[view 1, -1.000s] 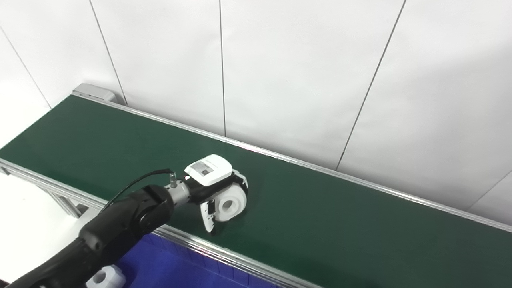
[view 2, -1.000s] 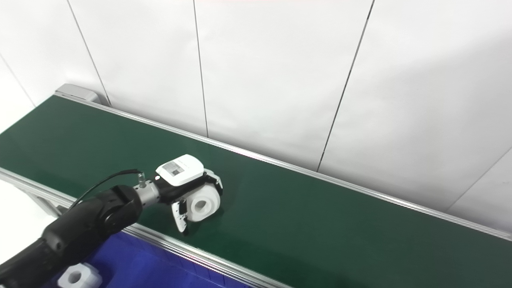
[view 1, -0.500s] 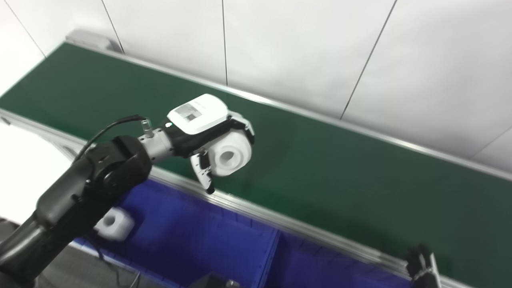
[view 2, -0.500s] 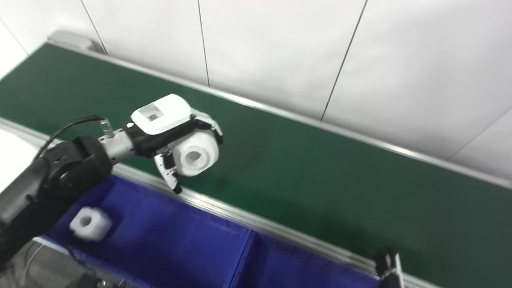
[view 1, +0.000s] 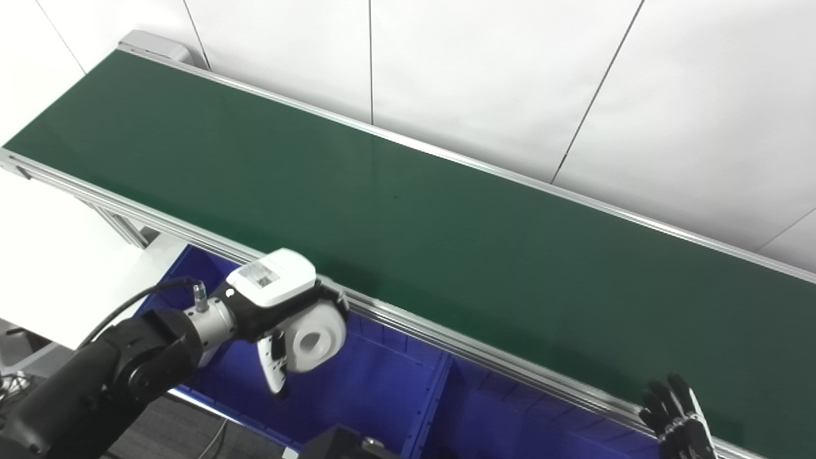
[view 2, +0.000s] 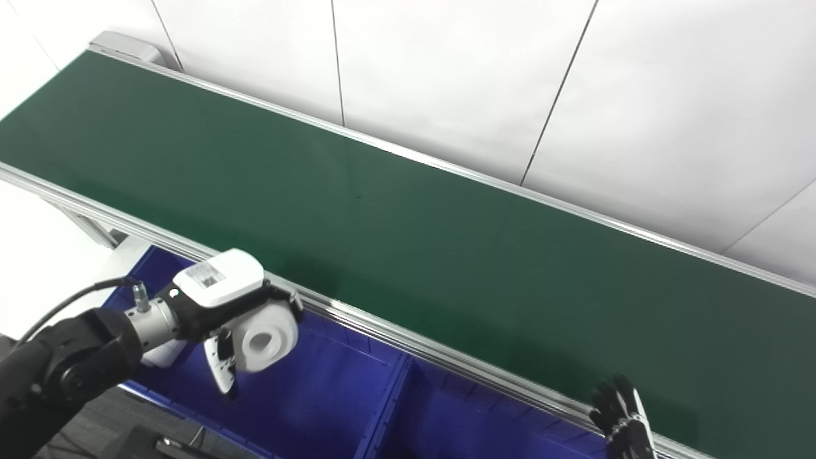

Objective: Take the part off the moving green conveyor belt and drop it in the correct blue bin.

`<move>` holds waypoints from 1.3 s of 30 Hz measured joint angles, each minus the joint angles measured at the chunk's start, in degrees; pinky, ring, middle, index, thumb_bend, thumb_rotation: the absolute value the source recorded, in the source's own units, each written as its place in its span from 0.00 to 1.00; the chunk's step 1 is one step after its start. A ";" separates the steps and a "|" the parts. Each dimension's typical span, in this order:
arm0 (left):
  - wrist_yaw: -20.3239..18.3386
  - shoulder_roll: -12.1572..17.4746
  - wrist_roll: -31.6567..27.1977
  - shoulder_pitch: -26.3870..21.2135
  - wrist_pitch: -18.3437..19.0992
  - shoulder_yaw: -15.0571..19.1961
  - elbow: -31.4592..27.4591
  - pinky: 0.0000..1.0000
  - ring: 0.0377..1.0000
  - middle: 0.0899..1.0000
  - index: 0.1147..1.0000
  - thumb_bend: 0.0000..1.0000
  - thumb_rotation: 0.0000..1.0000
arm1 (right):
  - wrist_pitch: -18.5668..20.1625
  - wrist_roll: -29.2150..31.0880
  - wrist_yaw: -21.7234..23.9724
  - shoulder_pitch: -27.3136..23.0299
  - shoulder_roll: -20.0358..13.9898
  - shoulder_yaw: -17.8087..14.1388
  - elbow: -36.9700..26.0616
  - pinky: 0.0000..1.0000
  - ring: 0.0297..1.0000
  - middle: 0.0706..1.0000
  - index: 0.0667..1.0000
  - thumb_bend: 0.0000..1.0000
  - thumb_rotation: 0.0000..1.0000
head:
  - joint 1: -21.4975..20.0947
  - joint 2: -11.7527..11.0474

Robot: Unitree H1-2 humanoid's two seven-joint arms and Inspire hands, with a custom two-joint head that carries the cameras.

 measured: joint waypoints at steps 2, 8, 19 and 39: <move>-0.14 0.06 0.02 -0.10 -0.10 -0.18 0.61 0.33 0.40 0.44 0.42 0.52 0.00 | 0.03 0.00 0.01 -0.47 0.02 0.12 0.15 0.89 0.88 0.88 0.94 0.85 0.90 | -0.61 -0.26; -0.43 0.30 -0.01 -1.06 -0.57 -1.22 1.68 0.44 0.46 0.44 0.42 0.52 0.00 | 0.03 -0.02 -0.07 -1.30 0.15 0.10 0.29 0.88 0.87 0.87 0.92 0.85 0.88 | -1.85 -0.35; -0.73 0.29 -8.81 -0.56 -2.28 -0.71 -2.55 0.63 0.72 0.76 0.70 0.91 0.62 | 0.03 0.02 -0.04 -1.21 0.02 -0.39 0.69 0.87 0.87 0.87 0.92 0.84 0.87 | -1.41 0.00; -4.70 -1.64 -35.54 4.06 6.19 2.10 -20.35 0.59 0.70 0.75 0.71 1.00 0.62 | 0.26 -1.58 -0.43 -1.41 1.33 0.38 0.68 0.84 0.86 0.86 0.90 0.86 0.86 | -11.04 0.52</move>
